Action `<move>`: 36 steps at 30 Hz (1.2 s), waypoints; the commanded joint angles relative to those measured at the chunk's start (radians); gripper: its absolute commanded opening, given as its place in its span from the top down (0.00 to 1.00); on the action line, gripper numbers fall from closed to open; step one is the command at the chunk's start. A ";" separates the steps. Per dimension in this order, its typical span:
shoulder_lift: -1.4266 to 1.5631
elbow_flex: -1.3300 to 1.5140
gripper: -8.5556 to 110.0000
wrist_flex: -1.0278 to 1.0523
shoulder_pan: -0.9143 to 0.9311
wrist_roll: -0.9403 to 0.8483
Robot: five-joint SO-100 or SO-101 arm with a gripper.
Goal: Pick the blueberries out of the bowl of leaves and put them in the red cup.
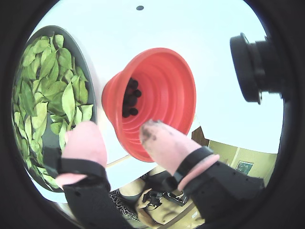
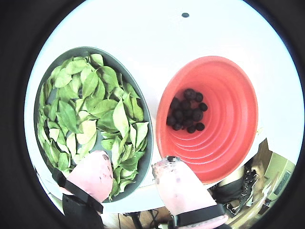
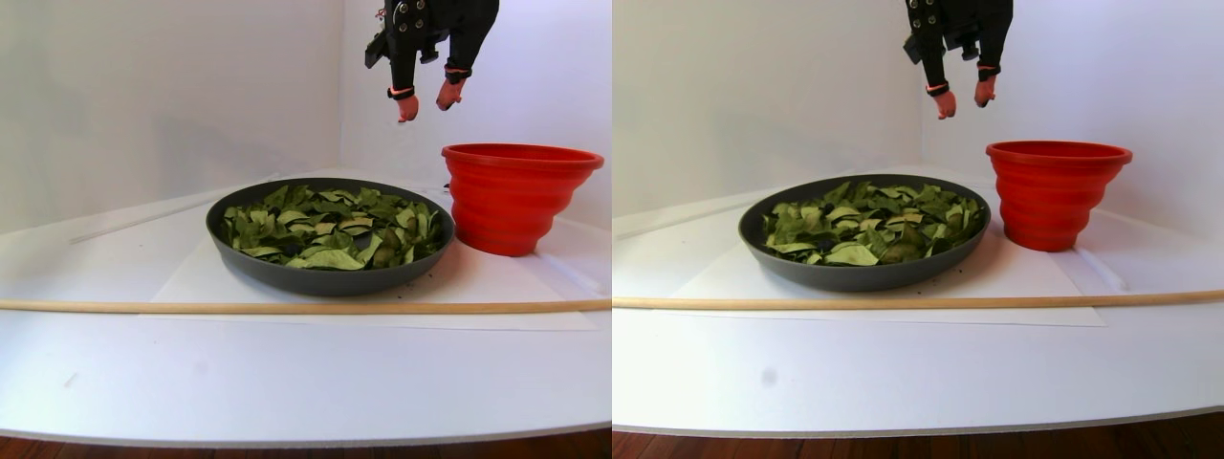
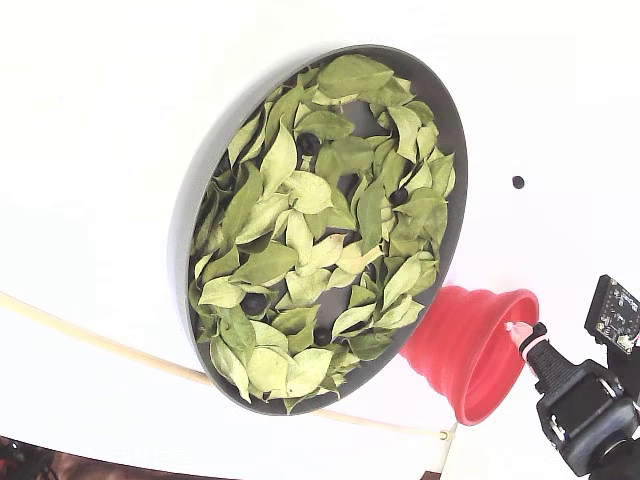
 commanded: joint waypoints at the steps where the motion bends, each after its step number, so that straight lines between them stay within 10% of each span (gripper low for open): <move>1: 0.101 -0.012 0.79 0.011 -0.009 0.017; 36: 0.081 0.067 0.80 0.017 -0.250 0.092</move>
